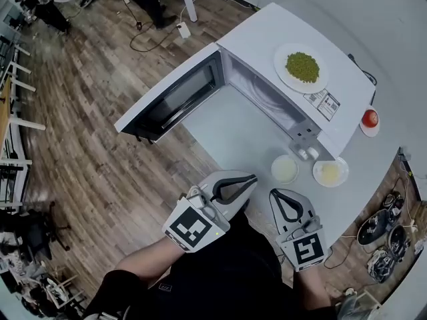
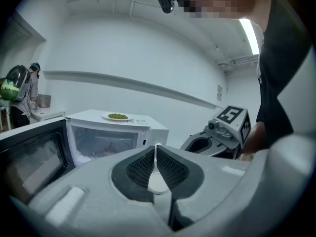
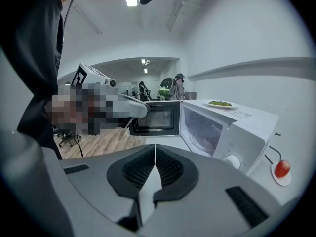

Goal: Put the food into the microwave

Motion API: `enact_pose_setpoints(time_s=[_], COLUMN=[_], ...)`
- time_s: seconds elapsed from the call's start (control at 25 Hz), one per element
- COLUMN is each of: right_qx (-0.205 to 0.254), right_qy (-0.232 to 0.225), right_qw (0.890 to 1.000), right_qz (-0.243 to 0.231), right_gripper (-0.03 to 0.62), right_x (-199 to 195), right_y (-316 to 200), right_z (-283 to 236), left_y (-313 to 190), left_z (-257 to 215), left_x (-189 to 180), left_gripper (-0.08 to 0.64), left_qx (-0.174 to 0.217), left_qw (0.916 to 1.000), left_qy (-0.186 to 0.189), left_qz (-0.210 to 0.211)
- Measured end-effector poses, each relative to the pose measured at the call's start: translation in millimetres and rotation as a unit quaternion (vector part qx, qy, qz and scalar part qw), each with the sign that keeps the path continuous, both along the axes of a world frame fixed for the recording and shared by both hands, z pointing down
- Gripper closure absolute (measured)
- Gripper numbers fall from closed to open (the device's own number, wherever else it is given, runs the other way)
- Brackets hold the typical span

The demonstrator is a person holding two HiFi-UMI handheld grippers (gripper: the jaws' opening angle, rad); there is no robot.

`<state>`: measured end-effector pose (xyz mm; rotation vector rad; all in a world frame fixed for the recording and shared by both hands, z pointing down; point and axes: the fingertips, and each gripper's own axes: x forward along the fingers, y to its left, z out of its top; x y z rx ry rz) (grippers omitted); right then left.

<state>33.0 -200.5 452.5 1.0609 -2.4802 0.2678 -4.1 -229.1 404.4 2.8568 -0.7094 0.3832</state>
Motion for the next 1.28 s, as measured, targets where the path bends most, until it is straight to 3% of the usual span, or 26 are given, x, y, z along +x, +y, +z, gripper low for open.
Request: enact_pose_setpoints(time_s=[0.36, 0.6, 0.88, 1.2, 1.28], right_qx=[-0.029, -0.047, -0.066, -0.052, -0.047], right_qy=[0.058, 0.057, 0.068, 0.183, 0.214], right_qw=[0.998, 0.997, 0.993, 0.98, 0.975], right_qz=[0.017, 0.036, 0.074, 0.049, 0.04], right_gripper=[0.575, 0.575, 0.575, 0.57, 0.514], right_x=[6, 19, 39, 54, 55], right_y=[-17, -20, -26, -23, -22], right_z=[58, 99, 136, 173, 182], left_y=[-35, -36, -40, -38, -36], left_z=[38, 85, 122, 147, 151], left_x=[14, 32, 45, 59, 61], left_gripper=[0.538, 0.538, 0.538, 0.538, 0.538], left_qx=[0.001, 0.002, -0.02, -0.029, -0.03], left_qw=[0.9986, 0.996, 0.9941, 0.9909, 0.9902], left_qy=[-0.038, -0.069, -0.077, -0.098, -0.104], left_qz=[0.036, 0.057, 0.074, 0.087, 0.089])
